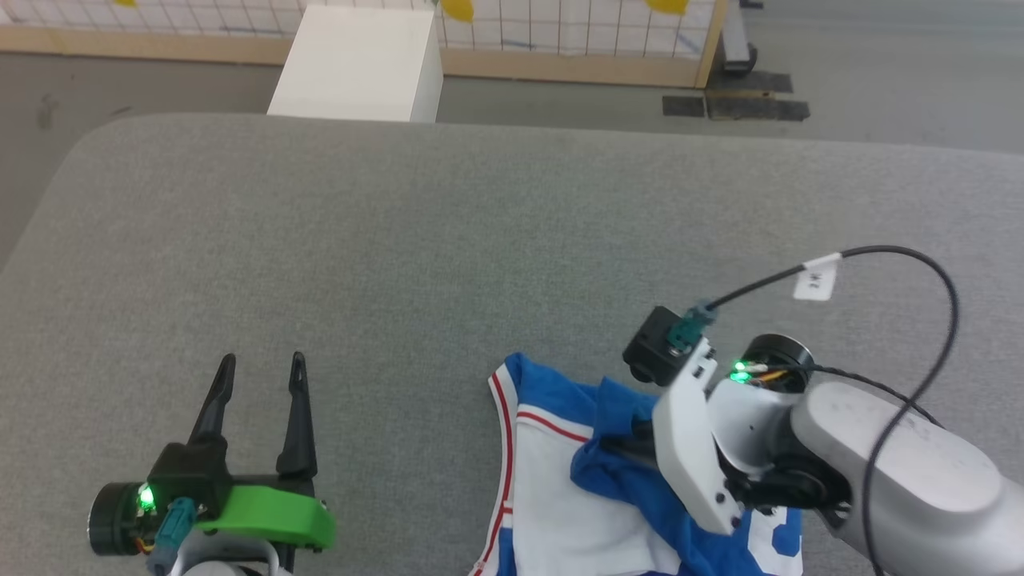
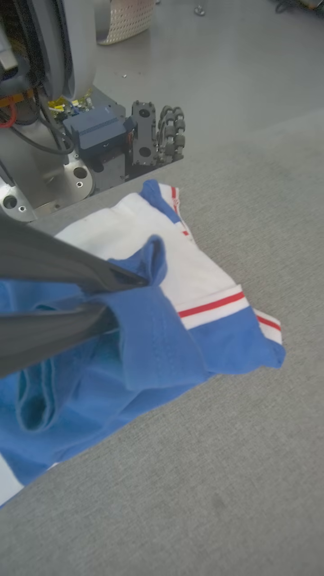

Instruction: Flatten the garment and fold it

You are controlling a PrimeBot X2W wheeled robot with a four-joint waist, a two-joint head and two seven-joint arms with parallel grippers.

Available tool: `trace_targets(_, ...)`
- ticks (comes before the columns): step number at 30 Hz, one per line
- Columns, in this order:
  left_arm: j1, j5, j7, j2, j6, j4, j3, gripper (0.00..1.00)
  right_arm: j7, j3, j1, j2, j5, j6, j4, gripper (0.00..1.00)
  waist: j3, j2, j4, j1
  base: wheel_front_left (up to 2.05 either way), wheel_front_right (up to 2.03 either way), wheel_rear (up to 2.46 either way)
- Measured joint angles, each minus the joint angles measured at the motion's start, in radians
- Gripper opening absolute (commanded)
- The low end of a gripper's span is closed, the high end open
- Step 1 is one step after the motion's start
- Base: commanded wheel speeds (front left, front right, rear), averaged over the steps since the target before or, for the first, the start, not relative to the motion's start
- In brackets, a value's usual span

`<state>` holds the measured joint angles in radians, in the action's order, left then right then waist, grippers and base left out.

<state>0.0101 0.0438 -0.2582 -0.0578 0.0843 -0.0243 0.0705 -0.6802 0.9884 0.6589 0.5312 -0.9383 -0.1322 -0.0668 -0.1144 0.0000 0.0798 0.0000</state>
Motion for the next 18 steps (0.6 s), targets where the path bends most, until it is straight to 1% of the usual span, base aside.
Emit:
trace_targets(5, -0.032, 0.002, 0.000, 0.001, -0.001, -0.005, -0.023, 1.00, 0.044, 0.086, 0.071, -0.067, 0.003, 0.000, -0.179, 0.00, -0.040, 0.0000, 0.020, 0.0001, 0.00, 0.00, 0.00)
trace_targets(8, -0.044, 0.010, 0.000, 0.002, -0.003, -0.010, -0.030, 1.00, 0.070, 0.145, 0.101, -0.097, 0.007, 0.000, -0.266, 0.00, -0.062, 0.0000, 0.029, 0.0000, 0.00, 0.00, 0.00)
trace_targets(11, -0.054, 0.011, 0.000, 0.002, -0.007, -0.019, -0.040, 1.00, 0.110, 0.199, 0.121, -0.115, 0.008, 0.000, -0.322, 0.00, -0.080, 0.0000, 0.036, 0.0001, 0.00, 0.00, 0.00)
trace_targets(13, -0.054, 0.014, 0.000, 0.002, -0.009, -0.024, -0.044, 1.00, 0.156, 0.219, 0.135, -0.122, 0.012, 0.000, -0.336, 0.00, -0.085, 0.0000, 0.037, 0.0001, 0.00, 0.00, 0.00)
trace_targets(14, -0.054, 0.015, 0.000, 0.002, -0.013, -0.028, -0.044, 1.00, 0.183, 0.225, 0.136, -0.127, 0.006, 0.000, -0.347, 0.34, -0.083, 0.0000, 0.037, 0.0001, 0.00, 0.00, 0.00)
trace_targets(15, -0.054, 0.015, 0.000, 0.002, -0.015, -0.031, -0.044, 1.00, 0.201, 0.237, 0.136, -0.128, 0.005, 0.000, -0.351, 0.81, -0.080, 0.0000, 0.037, 0.0001, 0.00, 0.00, 0.00)
trace_targets(16, -0.053, 0.016, 0.000, 0.002, -0.015, -0.033, -0.042, 1.00, 0.219, 0.246, 0.136, -0.128, 0.007, 0.000, -0.349, 1.00, -0.076, 0.0000, 0.036, 0.0001, 0.00, 0.00, 0.00)
trace_targets(18, -0.051, 0.016, 0.000, 0.002, -0.016, -0.037, -0.038, 1.00, 0.273, 0.262, 0.136, -0.121, 0.008, 0.000, -0.335, 1.00, -0.063, 0.0000, 0.033, 0.0001, 0.00, 0.00, 0.00)
